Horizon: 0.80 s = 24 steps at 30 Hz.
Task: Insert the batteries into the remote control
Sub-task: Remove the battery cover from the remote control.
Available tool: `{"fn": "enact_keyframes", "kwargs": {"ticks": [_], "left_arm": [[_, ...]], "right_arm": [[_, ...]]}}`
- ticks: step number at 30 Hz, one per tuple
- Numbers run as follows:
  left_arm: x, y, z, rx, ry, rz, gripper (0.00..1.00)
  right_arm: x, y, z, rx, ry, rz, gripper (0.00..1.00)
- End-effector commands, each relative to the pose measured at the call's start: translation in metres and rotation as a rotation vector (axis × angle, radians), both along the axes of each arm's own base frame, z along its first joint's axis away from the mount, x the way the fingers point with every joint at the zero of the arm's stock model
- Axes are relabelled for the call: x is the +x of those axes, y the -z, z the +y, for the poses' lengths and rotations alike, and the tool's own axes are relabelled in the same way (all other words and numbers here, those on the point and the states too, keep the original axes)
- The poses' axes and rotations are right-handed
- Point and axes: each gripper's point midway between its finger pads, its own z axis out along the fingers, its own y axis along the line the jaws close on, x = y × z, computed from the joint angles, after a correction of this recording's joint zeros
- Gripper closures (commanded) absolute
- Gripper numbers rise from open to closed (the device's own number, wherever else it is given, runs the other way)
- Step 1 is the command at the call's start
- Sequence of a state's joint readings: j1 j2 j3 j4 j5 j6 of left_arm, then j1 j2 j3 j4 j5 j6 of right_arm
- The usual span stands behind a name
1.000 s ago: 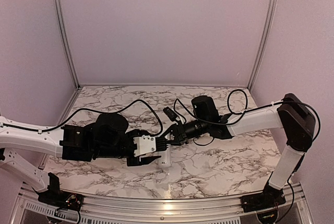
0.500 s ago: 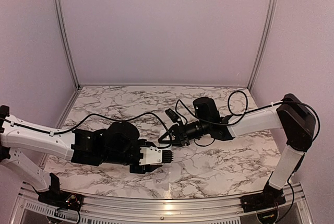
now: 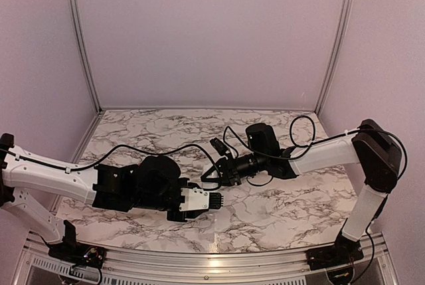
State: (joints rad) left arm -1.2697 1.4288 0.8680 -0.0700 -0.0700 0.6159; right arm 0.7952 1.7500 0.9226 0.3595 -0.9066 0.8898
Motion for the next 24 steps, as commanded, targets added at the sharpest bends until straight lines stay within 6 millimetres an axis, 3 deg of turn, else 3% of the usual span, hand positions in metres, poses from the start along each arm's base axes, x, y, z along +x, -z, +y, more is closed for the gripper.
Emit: {"fn": "enact_keyframes", "kwargs": {"ticks": [1,24], "left_arm": [[0.002,-0.003,-0.006,0.003,-0.004,-0.015,0.62],[0.013,0.008,-0.006,0.044,-0.044,-0.047,0.68]], "right_arm": [[-0.002,-0.006,0.003,0.017,-0.005,-0.02,1.0],[-0.007,-0.012,0.005,0.029,-0.022,-0.025,1.0]]}}
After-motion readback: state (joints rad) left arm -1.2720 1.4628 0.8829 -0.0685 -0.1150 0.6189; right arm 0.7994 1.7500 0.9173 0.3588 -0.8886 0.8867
